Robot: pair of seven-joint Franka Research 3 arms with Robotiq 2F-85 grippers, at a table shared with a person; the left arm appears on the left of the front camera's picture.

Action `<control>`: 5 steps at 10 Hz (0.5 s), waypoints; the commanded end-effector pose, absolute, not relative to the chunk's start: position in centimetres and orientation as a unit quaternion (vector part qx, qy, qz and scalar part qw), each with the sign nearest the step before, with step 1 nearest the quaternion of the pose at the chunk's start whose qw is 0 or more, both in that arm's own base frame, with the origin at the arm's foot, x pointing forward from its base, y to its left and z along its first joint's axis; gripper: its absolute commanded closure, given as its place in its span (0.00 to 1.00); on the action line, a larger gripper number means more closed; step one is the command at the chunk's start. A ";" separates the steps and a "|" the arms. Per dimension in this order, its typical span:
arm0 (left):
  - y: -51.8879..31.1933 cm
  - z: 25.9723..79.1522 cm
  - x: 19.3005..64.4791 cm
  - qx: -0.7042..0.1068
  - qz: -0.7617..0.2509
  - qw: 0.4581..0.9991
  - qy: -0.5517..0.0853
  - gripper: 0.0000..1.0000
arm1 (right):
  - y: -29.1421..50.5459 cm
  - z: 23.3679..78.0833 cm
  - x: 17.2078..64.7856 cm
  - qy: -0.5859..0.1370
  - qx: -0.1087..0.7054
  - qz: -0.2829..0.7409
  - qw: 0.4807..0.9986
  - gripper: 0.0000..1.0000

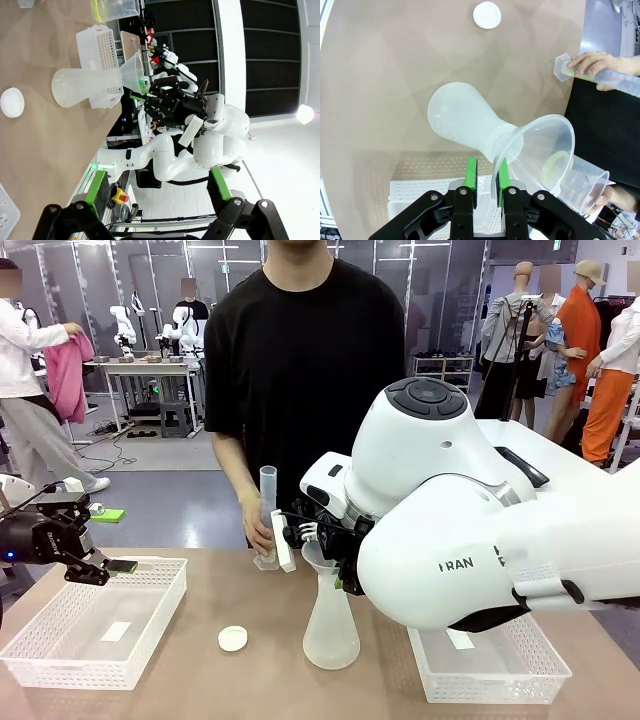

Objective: Prepare the solutions needed for the experiment.
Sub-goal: Once the solution is in the Big flask , pick up the Plastic Funnel and place it back into the right Organizing basket.

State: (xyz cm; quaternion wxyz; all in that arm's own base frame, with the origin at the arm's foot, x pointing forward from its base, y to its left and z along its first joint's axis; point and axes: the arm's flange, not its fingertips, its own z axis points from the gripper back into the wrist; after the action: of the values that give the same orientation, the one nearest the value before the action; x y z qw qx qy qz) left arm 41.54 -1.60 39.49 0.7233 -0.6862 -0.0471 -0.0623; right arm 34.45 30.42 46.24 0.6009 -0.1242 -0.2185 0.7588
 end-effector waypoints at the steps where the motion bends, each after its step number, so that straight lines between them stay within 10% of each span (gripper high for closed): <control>1: -1.6 39.7 41.5 -0.687 -0.061 0.723 -0.045 0.00 | 30.5 46.4 34.5 -0.223 -0.124 0.759 0.599 0.78; 5: -1.6 39.7 41.5 -0.687 -0.061 0.723 -0.045 0.00 | 30.7 47.8 33.6 -0.242 -0.132 0.738 0.616 0.58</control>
State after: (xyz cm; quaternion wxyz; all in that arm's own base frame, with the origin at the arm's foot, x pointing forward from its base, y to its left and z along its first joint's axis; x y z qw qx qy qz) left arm 41.54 -1.60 39.49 0.7233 -0.6861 -0.0471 -0.0623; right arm 34.20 30.36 47.36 0.6070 -0.1264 -0.2318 0.7496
